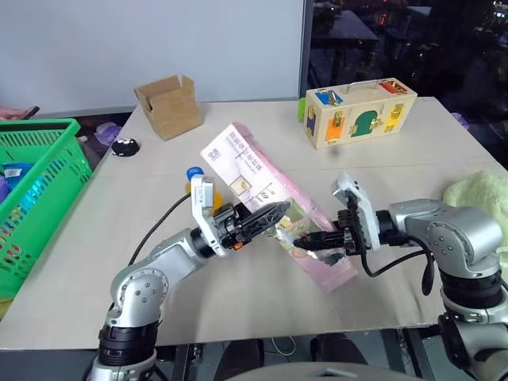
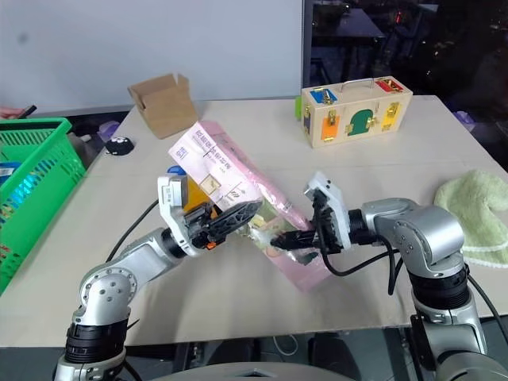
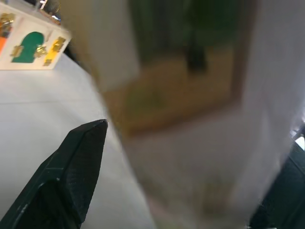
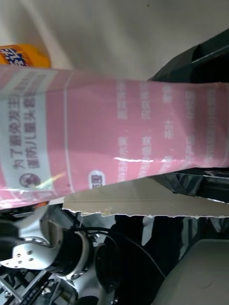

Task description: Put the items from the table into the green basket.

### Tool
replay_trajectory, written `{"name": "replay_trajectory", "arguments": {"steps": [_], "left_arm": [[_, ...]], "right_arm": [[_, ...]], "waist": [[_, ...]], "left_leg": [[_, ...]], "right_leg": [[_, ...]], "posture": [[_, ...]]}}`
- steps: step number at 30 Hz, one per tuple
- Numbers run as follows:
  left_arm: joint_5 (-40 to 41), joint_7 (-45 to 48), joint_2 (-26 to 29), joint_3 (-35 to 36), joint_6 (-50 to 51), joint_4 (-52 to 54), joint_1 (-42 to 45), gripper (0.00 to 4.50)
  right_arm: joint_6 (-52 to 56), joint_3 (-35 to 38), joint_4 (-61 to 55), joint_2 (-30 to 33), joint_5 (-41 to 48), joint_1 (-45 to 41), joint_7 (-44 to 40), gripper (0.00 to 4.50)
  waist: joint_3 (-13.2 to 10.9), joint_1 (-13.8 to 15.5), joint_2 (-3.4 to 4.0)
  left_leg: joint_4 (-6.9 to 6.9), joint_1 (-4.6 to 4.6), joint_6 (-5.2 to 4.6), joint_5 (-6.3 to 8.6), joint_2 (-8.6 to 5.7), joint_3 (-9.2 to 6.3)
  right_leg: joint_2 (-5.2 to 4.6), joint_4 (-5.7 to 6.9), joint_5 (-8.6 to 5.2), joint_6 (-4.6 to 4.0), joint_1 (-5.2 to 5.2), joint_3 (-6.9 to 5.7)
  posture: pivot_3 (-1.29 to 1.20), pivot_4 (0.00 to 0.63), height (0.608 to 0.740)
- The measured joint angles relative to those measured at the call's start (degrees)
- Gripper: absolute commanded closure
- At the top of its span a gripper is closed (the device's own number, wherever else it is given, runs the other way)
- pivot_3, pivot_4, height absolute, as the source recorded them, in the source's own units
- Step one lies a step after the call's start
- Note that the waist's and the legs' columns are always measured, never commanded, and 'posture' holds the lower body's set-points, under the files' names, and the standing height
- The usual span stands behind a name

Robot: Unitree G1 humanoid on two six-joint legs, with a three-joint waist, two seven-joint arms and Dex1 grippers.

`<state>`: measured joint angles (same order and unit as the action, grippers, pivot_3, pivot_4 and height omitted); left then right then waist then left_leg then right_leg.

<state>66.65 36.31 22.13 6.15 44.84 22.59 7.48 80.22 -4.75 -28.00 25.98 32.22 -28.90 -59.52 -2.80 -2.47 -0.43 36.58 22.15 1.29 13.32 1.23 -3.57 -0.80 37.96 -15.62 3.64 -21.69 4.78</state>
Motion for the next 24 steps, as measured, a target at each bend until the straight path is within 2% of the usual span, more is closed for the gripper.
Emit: {"name": "replay_trajectory", "arguments": {"steps": [1, 4, 6, 7, 8, 13, 15, 20, 24], "left_arm": [[0.4, 0.0, -0.2, 0.0, 0.3, -0.6, 0.3, 0.00], [1.5, -0.2, -0.5, 0.1, 1.2, -1.2, 0.3, 0.87], [1.8, 0.0, -0.3, 0.4, 1.1, -1.0, 0.2, 1.74], [1.9, 0.0, -0.2, 0.7, 1.1, -0.8, 0.0, 2.00], [1.9, 0.0, -0.2, 0.9, 0.9, -0.6, -0.2, 2.60], [2.0, -1.6, -0.2, 1.0, 0.9, 0.1, -1.1, 2.63], [2.7, -2.3, 0.4, 1.7, 0.9, 1.8, -1.2, 2.63], [5.0, -4.6, 2.7, 5.9, 0.4, 5.8, -1.7, 2.63], [10.3, -10.3, 6.0, 12.2, -0.7, 9.4, -1.8, 2.63]], "right_arm": [[-1.1, -0.9, 0.2, 0.3, 0.0, 0.0, 0.3, 3.92], [-3.3, -2.2, 2.1, 0.5, 0.8, -0.1, 1.2, 3.97], [-4.7, -2.6, 2.7, 0.4, 1.4, -0.1, 1.4, 3.11], [-6.0, -3.0, 3.0, 0.0, 1.9, -0.1, 1.4, 2.90], [-7.0, -3.0, 3.4, -0.5, 2.2, -0.1, 1.6, 2.35], [-13.6, -3.0, 3.7, -0.7, 2.9, -0.1, 2.8, 0.02], [-17.7, -2.3, 2.9, 0.1, 2.7, 0.1, 3.4, 0.02], [-20.5, 5.2, 0.9, 2.1, 7.6, 0.3, 3.9, 0.02], [-24.9, 6.5, -1.2, 3.4, 8.0, 1.9, 5.1, 0.02]], "waist": [[0.0, 0.0, 0.00], [0.0, 0.0, -0.02], [0.0, 0.1, -0.02], [0.0, 0.1, -0.02], [0.0, 0.1, -0.02], [0.0, 0.3, -0.05], [0.0, 0.4, -0.06], [0.0, 0.6, -0.06], [0.0, 0.8, -0.08]], "left_leg": [[-0.02, -0.01, 0.00, 0.00, 0.00, -0.01], [-0.02, 0.01, 0.00, 0.00, 0.00, -0.01], [-0.02, 0.01, 0.00, 0.00, 0.00, -0.01], [-0.02, 0.01, 0.00, 0.00, 0.00, -0.01], [-0.02, 0.00, 0.00, 0.00, 0.00, -0.01], [-0.02, 0.02, 0.00, 0.00, 0.00, -0.01], [-0.02, 0.04, 0.00, 0.00, 0.00, -0.01], [-0.04, 0.03, 0.00, 0.00, 0.01, -0.02], [-0.05, 0.01, 0.00, 0.00, 0.03, -0.02]], "right_leg": [[0.00, 0.00, 0.00, 0.00, 0.00, -0.01], [0.00, -0.01, -0.01, 0.01, 0.00, 0.00], [0.00, -0.01, -0.01, 0.01, 0.00, 0.00], [0.00, -0.01, -0.01, 0.02, 0.00, -0.01], [0.00, -0.01, -0.01, 0.02, 0.00, 0.00], [-0.01, -0.02, -0.05, 0.08, 0.00, -0.01], [-0.02, -0.03, -0.06, 0.09, -0.01, -0.01], [-0.02, -0.02, -0.02, 0.03, -0.02, -0.01], [-0.01, -0.02, -0.10, 0.16, -0.02, -0.01]], "posture": [[0.01, 0.000, 0.740], [0.02, 0.000, 0.740], [0.03, 0.000, 0.740], [0.03, 0.000, 0.740], [0.03, 0.000, 0.740], [0.04, 0.000, 0.740], [0.05, 0.000, 0.740], [0.09, 0.000, 0.740], [0.09, 0.000, 0.740]]}}
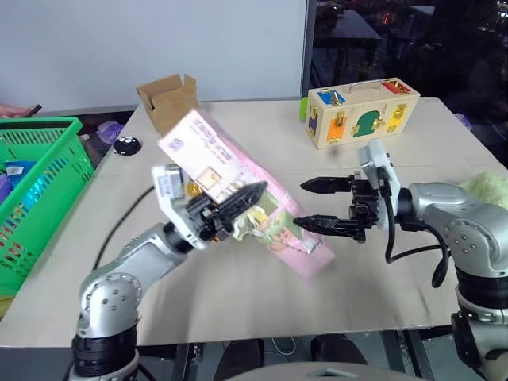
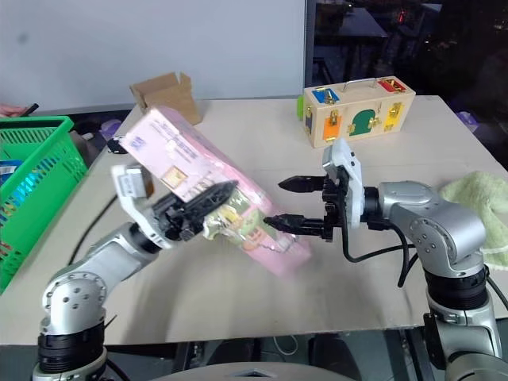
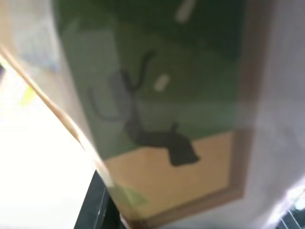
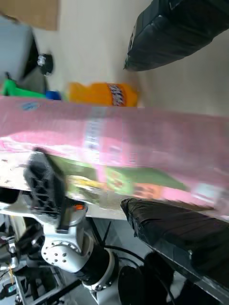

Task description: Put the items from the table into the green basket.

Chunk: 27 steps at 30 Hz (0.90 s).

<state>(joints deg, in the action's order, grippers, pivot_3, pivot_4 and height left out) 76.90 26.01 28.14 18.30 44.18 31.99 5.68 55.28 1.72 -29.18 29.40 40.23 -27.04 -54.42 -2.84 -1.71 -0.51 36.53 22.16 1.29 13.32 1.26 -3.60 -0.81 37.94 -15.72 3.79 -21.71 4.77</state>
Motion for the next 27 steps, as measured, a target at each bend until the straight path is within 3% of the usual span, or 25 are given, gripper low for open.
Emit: {"name": "replay_trajectory", "arguments": {"steps": [5, 11, 15, 20, 25, 26, 27], "left_arm": [[6.4, -6.7, 4.1, 8.8, -2.4, 1.3, -2.3, 2.63], [4.2, -10.0, 10.5, 21.8, -6.8, -4.9, -4.1, 2.63], [-1.4, -9.9, 15.6, 25.9, -10.3, -12.5, 0.8, 2.63], [-9.6, -4.9, 24.7, 28.2, -13.8, -25.7, 7.6, 2.63], [-23.0, 1.7, 35.3, 25.8, -22.8, -44.4, 17.4, 2.63], [-30.4, 4.8, 39.3, 22.2, -29.9, -53.8, 22.3, 2.63], [-32.8, 5.4, 40.5, 20.7, -32.0, -56.9, 23.6, 2.63]], "right_arm": [[-10.4, -4.4, 0.0, -0.2, -6.5, 2.0, 1.6, 0.02], [-18.5, -10.8, 4.3, -10.9, -11.0, -6.9, 6.8, 0.02], [-19.4, -14.6, 9.4, -14.5, -13.1, -12.4, 8.4, 0.02], [-19.4, -17.3, 14.9, -17.6, -14.1, -16.6, 8.5, 0.02], [-20.5, -18.8, 17.2, -19.3, -15.2, -19.6, 8.2, 0.02], [-22.0, -19.7, 18.2, -20.0, -16.2, -20.0, 7.6, 0.02], [-22.2, -20.0, 18.7, -20.3, -16.6, -20.1, 7.5, 0.02]], "waist": [[0.0, 0.8, -0.01], [-0.1, 2.7, -0.04], [0.1, 5.6, -0.39], [0.0, 7.0, -0.48], [-0.1, 7.2, -0.61], [-0.1, 7.2, -0.62], [0.0, 7.2, -0.63]], "left_leg": [[-0.04, -0.05, 0.00, 0.00, 0.01, 0.05], [-0.16, -0.14, 0.14, -0.08, 0.06, -0.16], [-0.21, -0.10, 0.17, -0.08, 0.02, -0.17], [-0.32, -0.02, 0.19, -0.08, -0.02, -0.14], [-0.63, -0.05, 0.33, -0.17, 0.03, -0.24], [-0.77, -0.04, 0.37, -0.19, 0.02, -0.24], [-0.77, 0.00, 0.39, -0.21, 0.01, -0.27]], "right_leg": [[-0.01, 0.00, 0.00, 0.00, -0.01, 0.04], [0.12, 0.04, 0.00, -0.05, -0.03, -0.09], [0.04, -0.11, 0.04, -0.35, -0.04, -0.17], [-0.05, -0.21, 0.03, -0.41, -0.10, -0.25], [0.02, -0.14, 0.01, -0.42, -0.25, -0.41], [-0.02, -0.14, 0.00, -0.44, -0.29, -0.44], [-0.02, -0.11, 0.00, -0.45, -0.34, -0.46]], "posture": [[0.13, 0.000, 0.740], [0.23, 0.000, 0.740], [0.25, 0.000, 0.740], [0.25, 0.000, 0.740], [0.22, 0.000, 0.740], [0.22, 0.000, 0.740], [0.22, 0.000, 0.740]]}}
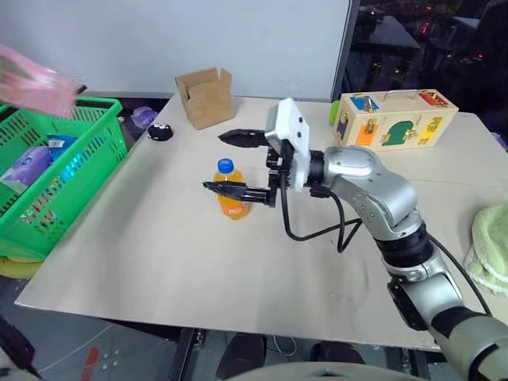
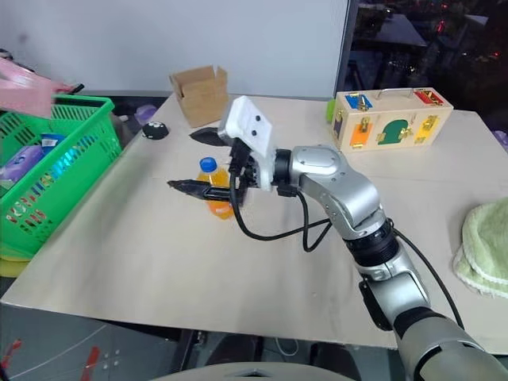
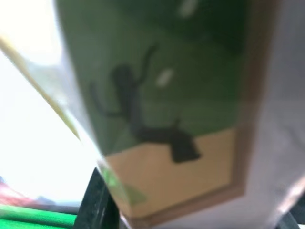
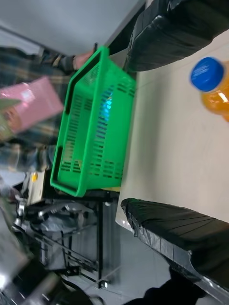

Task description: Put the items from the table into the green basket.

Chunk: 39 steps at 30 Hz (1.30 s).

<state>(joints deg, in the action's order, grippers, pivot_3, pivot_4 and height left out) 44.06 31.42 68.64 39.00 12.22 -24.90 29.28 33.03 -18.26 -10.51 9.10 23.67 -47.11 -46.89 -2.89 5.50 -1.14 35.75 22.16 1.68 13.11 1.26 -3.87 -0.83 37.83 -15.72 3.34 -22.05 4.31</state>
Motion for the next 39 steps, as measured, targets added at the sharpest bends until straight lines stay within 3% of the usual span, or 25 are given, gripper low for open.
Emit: {"name": "replay_trajectory", "arguments": {"steps": [3, 7, 12, 16, 19, 23, 24, 29, 34, 36, 39], "left_arm": [[-11.6, 1.5, 3.4, -8.4, -9.7, -17.0, 9.8, 2.63], [-21.7, 2.5, 4.1, -15.1, -18.1, -32.2, 17.5, 2.63], [-29.2, 1.4, 4.1, -18.5, -25.1, -44.1, 17.0, 2.63], [-35.1, -7.0, 4.1, -20.0, -26.5, -50.8, 10.7, 2.63], [-35.6, -8.5, 4.1, -19.1, -26.9, -51.8, 8.0, 1.73], [-34.6, -7.3, 4.2, -16.3, -27.7, -51.8, 5.3, 0.05], [-33.4, -5.3, 4.1, -14.8, -27.8, -51.6, 4.9, 0.05], [-25.8, 6.8, 2.6, -8.6, -26.9, -42.7, 2.4, 0.05], [-9.0, 21.7, -8.5, -6.0, -6.8, -2.8, -16.3, 0.05], [-5.2, 23.3, -11.6, -9.2, 0.5, 12.2, -23.4, 0.05], [-5.7, 24.1, -14.7, -16.4, 4.8, 22.7, -27.8, 0.05]], "right_arm": [[-1.4, -0.5, 2.0, -1.2, -1.2, -1.1, 0.2, 0.02], [-2.1, -0.6, 2.8, -2.3, -2.5, -1.8, 0.9, 0.02], [-2.1, -0.7, 2.8, -2.7, -2.7, -1.9, 0.9, 0.02], [-2.3, -0.4, 2.5, -2.3, -2.1, -1.9, -0.4, 0.02], [-2.4, 0.1, 2.5, -2.1, -1.8, -1.9, -0.9, 0.00], [-2.4, 0.3, 2.4, -2.1, -1.7, -1.9, -0.9, 0.00], [-2.4, 0.4, 2.3, -2.1, -1.7, -1.9, -0.9, 0.00], [-2.3, 0.5, 1.1, -1.3, -1.7, -0.7, -0.2, 0.00], [-1.8, 1.4, -0.8, 1.3, -1.6, 1.7, 0.2, 0.00], [-1.0, 2.1, -2.3, 3.9, -1.6, 3.6, 0.3, 0.00], [0.6, 3.5, -3.8, 7.9, -1.7, 6.6, 0.7, 0.00]], "waist": [[0.0, 0.0, -0.07], [0.1, -0.2, -0.22], [0.1, -0.7, -0.31], [0.1, -1.8, -0.60], [0.1, -1.8, -0.85], [0.1, -1.7, -0.86], [0.1, -1.7, -0.87], [0.1, -1.5, -0.90], [0.1, -1.8, -0.84], [0.1, -1.9, -0.86], [0.1, -2.0, -0.76]], "left_leg": [[-0.04, 0.14, 0.11, -0.08, 0.02, -0.10], [0.00, 0.54, 0.14, -0.10, 0.03, -0.17], [-0.01, 0.68, 0.16, -0.11, 0.02, -0.20], [-0.03, 0.68, 0.16, -0.11, 0.06, -0.34], [0.00, 0.68, 0.17, -0.11, 0.06, -0.40], [0.07, 0.66, 0.22, -0.14, 0.04, -0.40], [0.09, 0.66, 0.26, -0.16, 0.04, -0.42], [0.12, 0.60, 0.38, -0.25, 0.04, -0.44], [0.17, 0.58, 0.43, -0.29, 0.05, -0.38], [0.18, 0.59, 0.42, -0.28, 0.04, -0.37], [0.21, 0.54, 0.41, -0.28, 0.03, -0.37]], "right_leg": [[0.07, 0.13, -0.02, -0.03, -0.12, -0.08], [0.08, 0.20, 0.00, -0.04, -0.50, -0.12], [0.05, 0.26, 0.01, -0.05, -0.63, -0.14], [0.07, 0.40, 0.01, -0.05, -0.66, -0.26], [0.05, 0.49, 0.01, -0.06, -0.66, -0.35], [0.02, 0.60, 0.01, -0.06, -0.65, -0.37], [0.02, 0.66, 0.01, -0.06, -0.65, -0.39], [-0.02, 0.82, 0.00, -0.09, -0.63, -0.44], [-0.16, 0.99, -0.01, -0.19, -0.63, -0.39], [-0.17, 0.97, -0.01, -0.20, -0.63, -0.36], [-0.08, 1.02, -0.03, -0.23, -0.63, -0.33]], "posture": [[0.20, 0.000, 0.740], [0.20, 0.000, 0.740], [0.17, 0.000, 0.740], [0.17, 0.000, 0.740], [0.17, 0.000, 0.740], [0.18, 0.000, 0.740], [0.18, 0.000, 0.740], [0.20, 0.000, 0.740], [0.19, 0.000, 0.740], [0.17, 0.000, 0.740], [0.11, 0.000, 0.740]]}}
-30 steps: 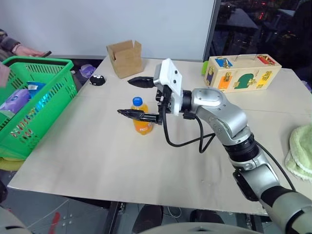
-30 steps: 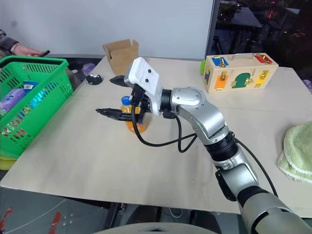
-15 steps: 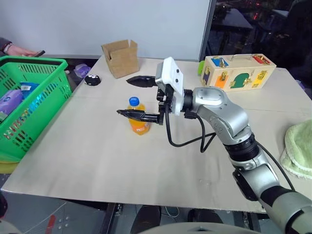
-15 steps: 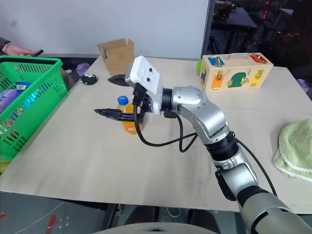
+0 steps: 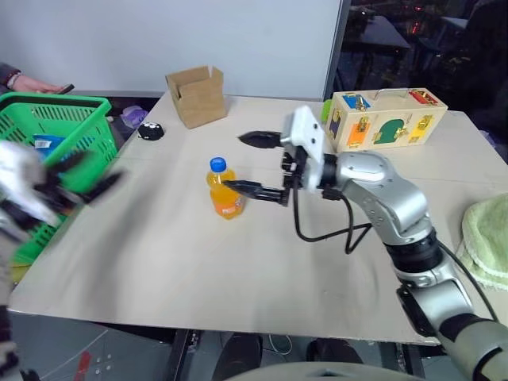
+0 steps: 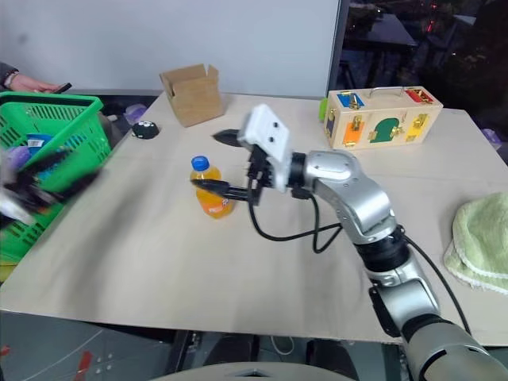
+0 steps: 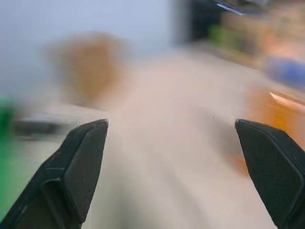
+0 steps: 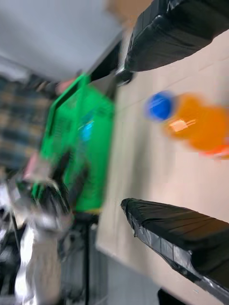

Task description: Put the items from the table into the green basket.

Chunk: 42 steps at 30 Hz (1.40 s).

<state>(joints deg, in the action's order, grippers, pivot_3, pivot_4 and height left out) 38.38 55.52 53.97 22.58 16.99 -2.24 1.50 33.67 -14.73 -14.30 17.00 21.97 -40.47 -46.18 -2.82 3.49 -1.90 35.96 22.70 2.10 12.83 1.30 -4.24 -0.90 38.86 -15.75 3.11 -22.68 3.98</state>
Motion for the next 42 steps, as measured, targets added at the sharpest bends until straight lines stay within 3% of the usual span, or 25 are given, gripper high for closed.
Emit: {"name": "replay_trajectory", "arguments": {"steps": [4, 6, 19, 24, 33, 42], "left_arm": [[-4.7, -0.4, -2.8, -7.1, 1.4, 1.3, 0.1, 0.05], [-7.0, -1.4, -5.5, -10.1, 2.0, -0.8, 5.0, 0.05], [-17.8, -2.0, -13.2, -21.3, 2.7, -10.9, 20.1, 0.05], [-21.3, -1.9, -13.8, -22.6, 1.1, -14.0, 21.4, 1.42], [-18.2, -4.1, -17.2, -17.1, 0.8, -12.7, 19.5, 1.42], [-9.8, -16.5, -14.8, 1.7, 7.4, -4.8, 20.7, 1.42]], "right_arm": [[1.7, 0.3, -3.4, 4.1, -0.6, 4.0, 0.8, 0.00], [4.1, 1.6, -6.7, 5.5, -0.4, 6.3, 2.6, 0.00], [11.5, 5.7, -16.8, 8.7, 1.7, 11.3, 9.2, 0.00], [12.5, 5.8, -18.0, 9.8, 2.2, 12.2, 10.0, 0.00], [11.1, 5.3, -18.1, 8.7, 3.4, 12.1, 9.8, 0.00], [4.6, 0.9, -8.5, -1.9, 4.1, 1.4, 6.1, 0.00]], "waist": [[-0.1, -1.1, 0.21], [-0.2, -1.5, 0.38], [-0.2, -7.5, 0.38], [-0.1, -9.2, 0.41], [-0.2, -9.0, 0.38], [-0.2, -8.5, 0.31]], "left_leg": [[0.04, -0.03, -0.02, -0.01, 0.11, -0.07], [0.16, -0.01, -0.02, -0.01, 0.11, -0.09], [0.33, 0.06, -0.02, -0.01, 0.02, -0.10], [0.32, 0.06, -0.03, 0.00, 0.01, -0.14], [0.35, 0.10, -0.03, 0.00, -0.01, -0.23], [0.35, 0.07, -0.03, -0.01, 0.02, -0.52]], "right_leg": [[0.23, 0.05, -0.09, -0.14, 0.00, 0.00], [0.25, 0.08, -0.10, -0.15, 0.01, -0.03], [0.14, 0.04, -0.09, -0.11, 0.12, 0.03], [0.12, 0.05, -0.09, -0.11, 0.13, 0.02], [0.08, 0.05, -0.08, -0.10, 0.15, -0.06], [0.13, 0.17, -0.08, -0.10, 0.15, -0.30]], "posture": [[0.03, 0.000, 0.740], [0.00, 0.000, 0.740], [-0.10, 0.000, 0.740], [-0.10, 0.000, 0.740], [-0.02, 0.000, 0.740], [0.09, 0.000, 0.740]]}}
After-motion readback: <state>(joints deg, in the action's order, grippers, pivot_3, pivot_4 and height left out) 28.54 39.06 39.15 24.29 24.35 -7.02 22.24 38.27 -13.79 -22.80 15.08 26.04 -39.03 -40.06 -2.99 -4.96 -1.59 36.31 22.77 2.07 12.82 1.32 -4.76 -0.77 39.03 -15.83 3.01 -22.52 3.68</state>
